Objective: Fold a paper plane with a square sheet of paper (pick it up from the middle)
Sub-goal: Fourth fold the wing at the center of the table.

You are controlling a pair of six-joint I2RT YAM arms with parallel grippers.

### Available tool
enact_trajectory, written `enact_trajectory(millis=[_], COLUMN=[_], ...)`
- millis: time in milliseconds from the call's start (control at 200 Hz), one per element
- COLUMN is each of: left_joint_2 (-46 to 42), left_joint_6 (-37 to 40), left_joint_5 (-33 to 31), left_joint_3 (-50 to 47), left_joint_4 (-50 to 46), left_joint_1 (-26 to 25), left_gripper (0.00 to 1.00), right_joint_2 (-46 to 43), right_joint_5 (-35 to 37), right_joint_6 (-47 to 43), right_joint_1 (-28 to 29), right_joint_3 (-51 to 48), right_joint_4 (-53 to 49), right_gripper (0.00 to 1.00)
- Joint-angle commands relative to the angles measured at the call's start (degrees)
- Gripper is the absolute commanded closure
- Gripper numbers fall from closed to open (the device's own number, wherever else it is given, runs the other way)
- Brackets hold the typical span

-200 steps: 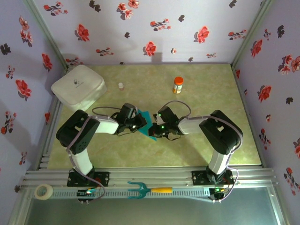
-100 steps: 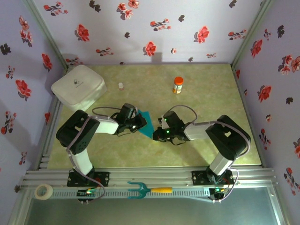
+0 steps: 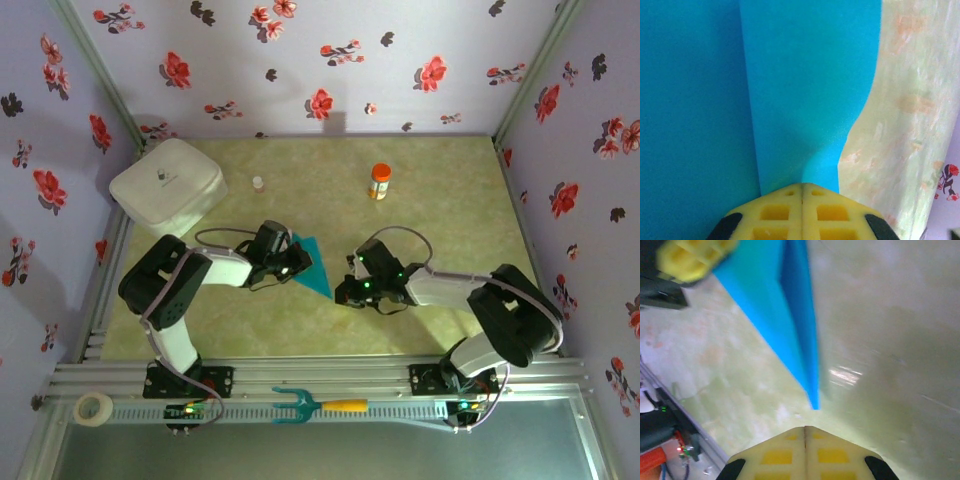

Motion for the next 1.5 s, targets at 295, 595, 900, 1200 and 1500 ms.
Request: enact_trajectory(millis=[295, 595, 900, 1200, 1500], left_joint_2=[0.5, 0.9, -0.4, -7.5, -4.4], left_joint_6=[1.1, 1.0, 1.7, 4.0, 4.1], left_joint_5=[-2.8, -2.8, -2.6, -1.4, 0.0], left_joint_3=[-1.8, -1.8, -1.2, 1.8, 4.6], left_joint_4=[-5.8, -5.5, -6.2, -10.3, -10.5], left_joint_1=[0.5, 0.3, 0.5, 0.3, -0.6], left_gripper=[0.96, 0.96, 0.96, 0.94, 0.95], right_joint_2=[17.2, 22.8, 23.9, 22.1, 21.5], right_joint_5=[-0.4, 1.2, 1.9, -0.8, -1.2], right_joint_6=[-1.8, -2.9, -2.7, -4.6, -4.3], right_joint_1=[-0.2, -0.5, -2.3, -2.8, -3.1], right_joint_3=[19.3, 23.5, 14.0, 11.1, 10.3], right_joint_4=[-2.2, -4.4, -2.3, -1.1, -0.1], right_gripper=[0.97, 0.97, 0.98, 1.0, 1.0])
